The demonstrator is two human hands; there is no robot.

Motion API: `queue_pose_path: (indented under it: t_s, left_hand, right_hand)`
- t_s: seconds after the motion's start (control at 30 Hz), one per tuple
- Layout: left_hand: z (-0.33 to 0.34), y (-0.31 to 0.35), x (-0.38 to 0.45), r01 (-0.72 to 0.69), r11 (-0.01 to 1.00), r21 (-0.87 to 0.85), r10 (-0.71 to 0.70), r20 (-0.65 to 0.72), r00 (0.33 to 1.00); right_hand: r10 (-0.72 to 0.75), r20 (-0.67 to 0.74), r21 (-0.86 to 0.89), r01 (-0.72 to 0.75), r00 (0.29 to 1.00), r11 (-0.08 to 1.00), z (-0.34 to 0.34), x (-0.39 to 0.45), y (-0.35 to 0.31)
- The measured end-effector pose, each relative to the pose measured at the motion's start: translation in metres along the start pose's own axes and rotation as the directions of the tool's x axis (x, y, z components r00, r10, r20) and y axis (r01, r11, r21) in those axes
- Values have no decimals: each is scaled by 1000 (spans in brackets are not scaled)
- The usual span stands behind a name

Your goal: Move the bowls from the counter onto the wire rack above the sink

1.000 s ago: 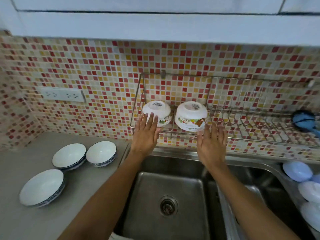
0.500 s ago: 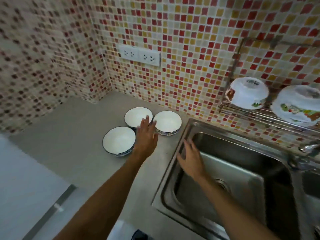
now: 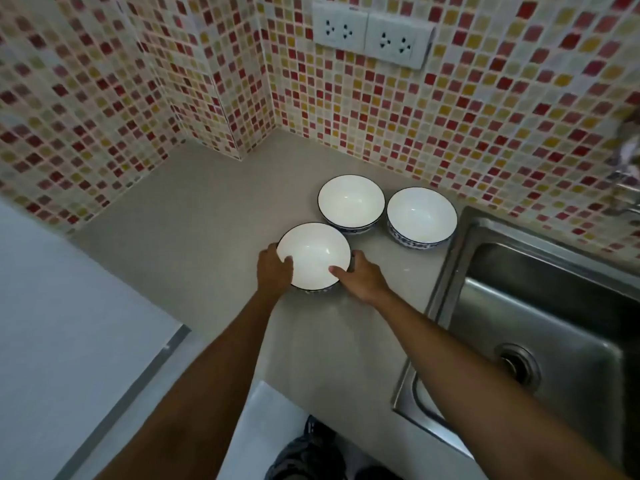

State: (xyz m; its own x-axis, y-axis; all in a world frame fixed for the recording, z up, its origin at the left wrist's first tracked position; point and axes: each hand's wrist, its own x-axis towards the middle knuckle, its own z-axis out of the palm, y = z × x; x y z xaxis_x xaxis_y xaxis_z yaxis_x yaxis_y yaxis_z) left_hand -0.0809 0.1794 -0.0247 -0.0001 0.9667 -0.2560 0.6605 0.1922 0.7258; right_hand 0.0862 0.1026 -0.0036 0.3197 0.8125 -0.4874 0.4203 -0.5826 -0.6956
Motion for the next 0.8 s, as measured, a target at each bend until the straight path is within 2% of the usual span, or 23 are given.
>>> queue_pose_path:
  t_s: [0.1,0.2,0.3,0.43,0.57,0.7,0.8]
  left_hand:
    - [2,-5,2,118,988,-104,-116,29,993]
    - [5,-5,-1,172,972,-158,-169,37,985]
    - [10,-3,-13,148,972,-181,-133,96,986]
    - [27,3,-43,158,943,-294,-98,209,973]
    - [54,36,-77,175,899,-400,-41,321,946]
    - [81,95,-119,256,829,-497,19,484,875]
    - [101,132,-150,267,840,-473,96,613,784]
  right_hand:
    - [43,-6,90,-42,999,995,15,3,-3]
    - [128,70,310,-143,989,940,22,1,-2]
    - [173,64,402,-184,983,897,16,-10,7]
    - [162,21,415,-156,987,896,-6,-31,33]
    - [197,-70,436,-148,978,888,-41,-56,70]
    - [222,-153,563,-99,963,821,-90,-97,93]
    - [205,-251,557,-32,946,830,-134,-126,117]
